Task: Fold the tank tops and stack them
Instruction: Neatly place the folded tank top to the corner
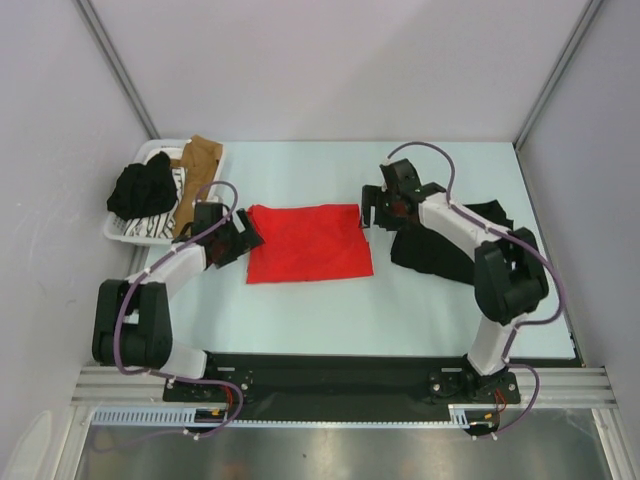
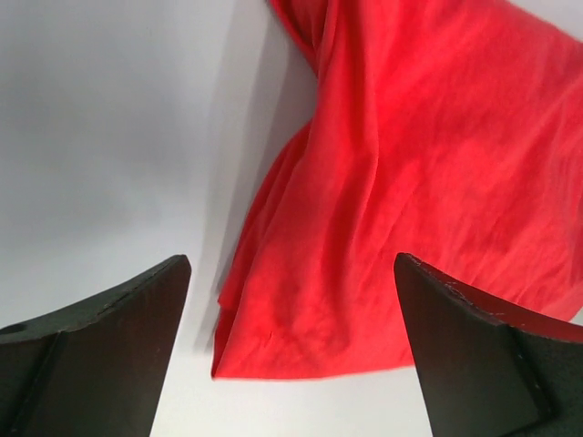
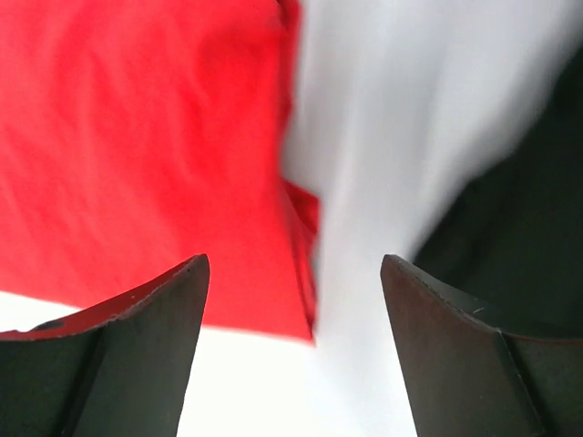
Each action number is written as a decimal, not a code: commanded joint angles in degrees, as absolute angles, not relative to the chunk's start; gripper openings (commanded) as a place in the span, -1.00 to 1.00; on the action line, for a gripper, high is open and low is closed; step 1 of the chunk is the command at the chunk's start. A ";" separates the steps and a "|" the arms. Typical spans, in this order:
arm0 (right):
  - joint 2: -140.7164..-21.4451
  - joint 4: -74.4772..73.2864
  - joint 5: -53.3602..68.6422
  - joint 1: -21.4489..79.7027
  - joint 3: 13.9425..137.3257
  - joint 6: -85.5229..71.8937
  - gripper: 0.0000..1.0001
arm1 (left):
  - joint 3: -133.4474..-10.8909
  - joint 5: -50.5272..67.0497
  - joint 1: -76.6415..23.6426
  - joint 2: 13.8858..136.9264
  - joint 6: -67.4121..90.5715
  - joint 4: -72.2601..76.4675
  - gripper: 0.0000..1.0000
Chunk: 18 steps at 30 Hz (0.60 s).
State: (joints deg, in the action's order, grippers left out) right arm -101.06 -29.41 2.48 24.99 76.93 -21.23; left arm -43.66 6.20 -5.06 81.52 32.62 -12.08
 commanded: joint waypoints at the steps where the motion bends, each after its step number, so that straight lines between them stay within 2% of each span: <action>1: -107.74 -26.29 9.92 23.82 81.20 -23.46 0.64 | -47.46 8.35 -4.04 84.72 31.20 -8.79 0.99; 8: -120.14 -23.56 14.06 23.47 87.89 -26.63 0.62 | -52.55 9.40 -3.87 92.54 31.29 -8.88 0.92; 10: -121.55 -22.42 14.32 23.47 87.28 -27.42 0.59 | -53.61 9.58 -3.96 94.56 31.20 -9.31 0.78; 11: -121.99 -22.15 14.67 23.64 87.10 -27.51 0.45 | -53.96 8.71 -3.87 95.09 31.20 -9.75 0.76; 15: -123.13 -21.45 14.42 24.61 86.84 -27.51 0.32 | -55.19 8.09 -3.87 97.73 31.03 -10.11 0.73; 17: -123.92 -21.36 14.68 24.70 87.01 -27.77 0.15 | -55.72 8.26 -3.96 99.48 31.20 -10.02 0.66; 18: -124.10 -21.36 14.50 25.22 87.27 -27.69 0.15 | -56.16 8.35 -3.87 99.93 31.20 -9.93 0.58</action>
State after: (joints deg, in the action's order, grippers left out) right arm -121.51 -20.38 14.48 24.01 86.83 -27.22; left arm -54.06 8.12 -4.29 97.73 32.40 -10.37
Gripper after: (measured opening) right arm 0.581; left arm 0.816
